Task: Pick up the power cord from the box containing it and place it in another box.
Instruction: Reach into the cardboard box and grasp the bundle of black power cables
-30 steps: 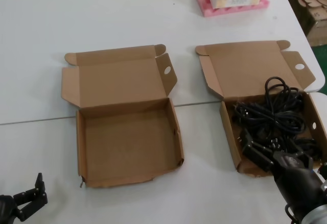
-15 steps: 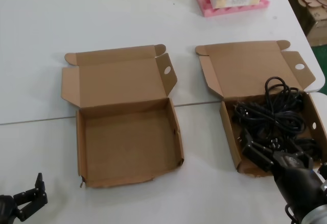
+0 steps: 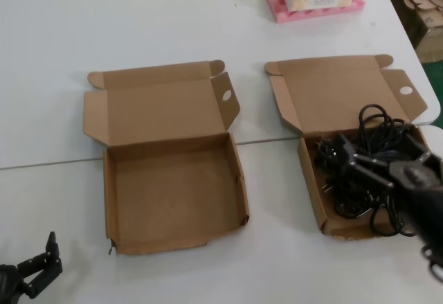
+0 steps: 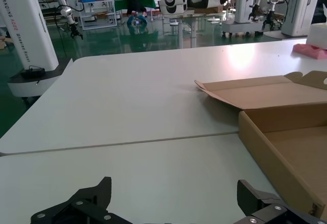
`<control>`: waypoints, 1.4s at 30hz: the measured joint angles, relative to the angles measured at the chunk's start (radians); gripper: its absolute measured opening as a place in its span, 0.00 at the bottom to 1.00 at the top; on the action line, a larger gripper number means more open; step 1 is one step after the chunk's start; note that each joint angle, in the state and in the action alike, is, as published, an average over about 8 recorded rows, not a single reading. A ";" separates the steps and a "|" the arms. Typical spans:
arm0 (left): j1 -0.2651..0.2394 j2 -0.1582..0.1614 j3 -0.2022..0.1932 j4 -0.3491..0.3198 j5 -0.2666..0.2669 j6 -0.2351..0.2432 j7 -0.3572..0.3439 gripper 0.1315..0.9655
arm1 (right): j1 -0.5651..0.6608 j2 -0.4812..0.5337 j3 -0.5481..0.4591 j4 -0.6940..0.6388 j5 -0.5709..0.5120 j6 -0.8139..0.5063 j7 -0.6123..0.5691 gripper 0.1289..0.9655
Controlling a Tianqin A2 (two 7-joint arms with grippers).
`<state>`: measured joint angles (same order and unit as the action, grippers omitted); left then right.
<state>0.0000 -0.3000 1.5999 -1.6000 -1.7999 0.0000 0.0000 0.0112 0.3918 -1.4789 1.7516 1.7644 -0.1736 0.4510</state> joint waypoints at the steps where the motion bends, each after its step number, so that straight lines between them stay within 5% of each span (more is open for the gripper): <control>1: 0.000 0.000 0.000 0.000 0.000 0.000 0.000 0.94 | 0.010 0.010 0.019 -0.010 0.001 -0.039 0.000 1.00; 8: 0.000 0.000 0.000 0.000 0.000 0.000 0.000 0.85 | 0.139 0.110 0.105 -0.181 -0.049 -0.347 0.000 1.00; 15: 0.000 0.000 0.000 0.000 0.000 0.000 0.000 0.72 | 0.309 0.197 0.061 -0.392 -0.148 -0.562 0.000 1.00; 29: 0.000 0.000 0.000 0.000 0.000 0.000 0.000 0.34 | 0.516 0.284 -0.262 -0.600 -0.200 -0.470 0.000 0.99; 42: 0.000 0.000 0.000 0.000 0.000 0.000 0.000 0.14 | 0.560 0.282 -0.277 -0.634 -0.191 -0.450 0.000 0.88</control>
<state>0.0000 -0.3000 1.6000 -1.6000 -1.7997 0.0000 -0.0001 0.5710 0.6736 -1.7562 1.1172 1.5734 -0.6234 0.4510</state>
